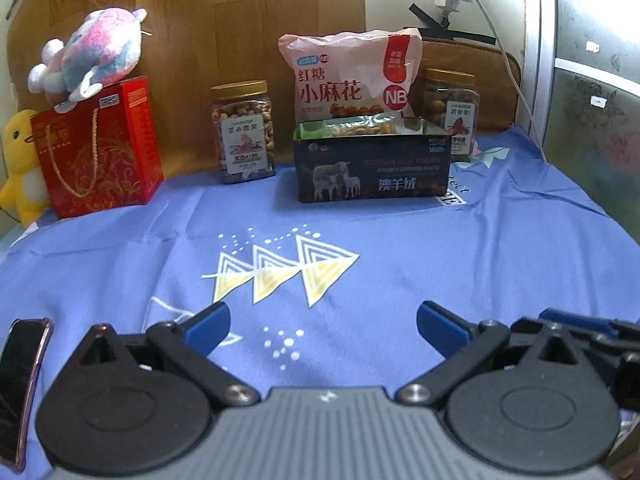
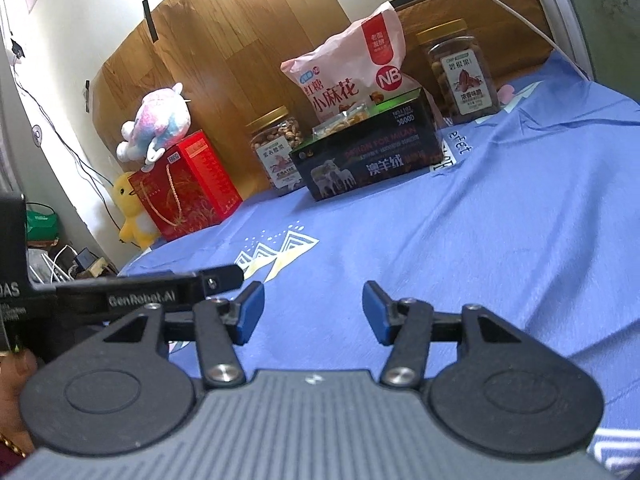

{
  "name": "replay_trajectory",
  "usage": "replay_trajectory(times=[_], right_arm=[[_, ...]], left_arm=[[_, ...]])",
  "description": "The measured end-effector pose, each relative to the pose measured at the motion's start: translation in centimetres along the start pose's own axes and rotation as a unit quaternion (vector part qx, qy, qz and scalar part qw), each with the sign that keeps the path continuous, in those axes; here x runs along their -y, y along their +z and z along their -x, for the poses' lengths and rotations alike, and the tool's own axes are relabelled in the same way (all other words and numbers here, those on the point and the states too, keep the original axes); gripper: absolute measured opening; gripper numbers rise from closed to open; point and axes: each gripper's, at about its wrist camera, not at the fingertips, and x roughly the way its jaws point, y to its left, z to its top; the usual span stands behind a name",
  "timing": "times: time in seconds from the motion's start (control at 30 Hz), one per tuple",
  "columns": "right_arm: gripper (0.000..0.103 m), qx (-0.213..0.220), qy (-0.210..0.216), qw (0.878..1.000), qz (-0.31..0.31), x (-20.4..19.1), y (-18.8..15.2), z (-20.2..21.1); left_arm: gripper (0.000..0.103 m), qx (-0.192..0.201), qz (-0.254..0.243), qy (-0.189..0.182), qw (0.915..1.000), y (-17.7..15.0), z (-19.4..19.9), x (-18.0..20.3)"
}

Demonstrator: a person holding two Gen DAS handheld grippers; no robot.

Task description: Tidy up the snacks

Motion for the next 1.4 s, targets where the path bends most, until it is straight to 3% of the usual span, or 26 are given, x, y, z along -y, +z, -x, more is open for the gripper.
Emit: replay_trajectory(times=[0.23,1.4], right_arm=[[0.062,0.014,-0.002,1.0,-0.005,-0.3,0.0,0.6],[0.063,0.013,-0.009,1.0,-0.005,-0.3,-0.4,0.4]], left_arm=[[0.103,0.01,-0.015,0.021,0.9996,-0.8,0.4,0.4],[0.103,-0.004,-0.018,0.011,0.9998,-1.7,0.4,0.4]])
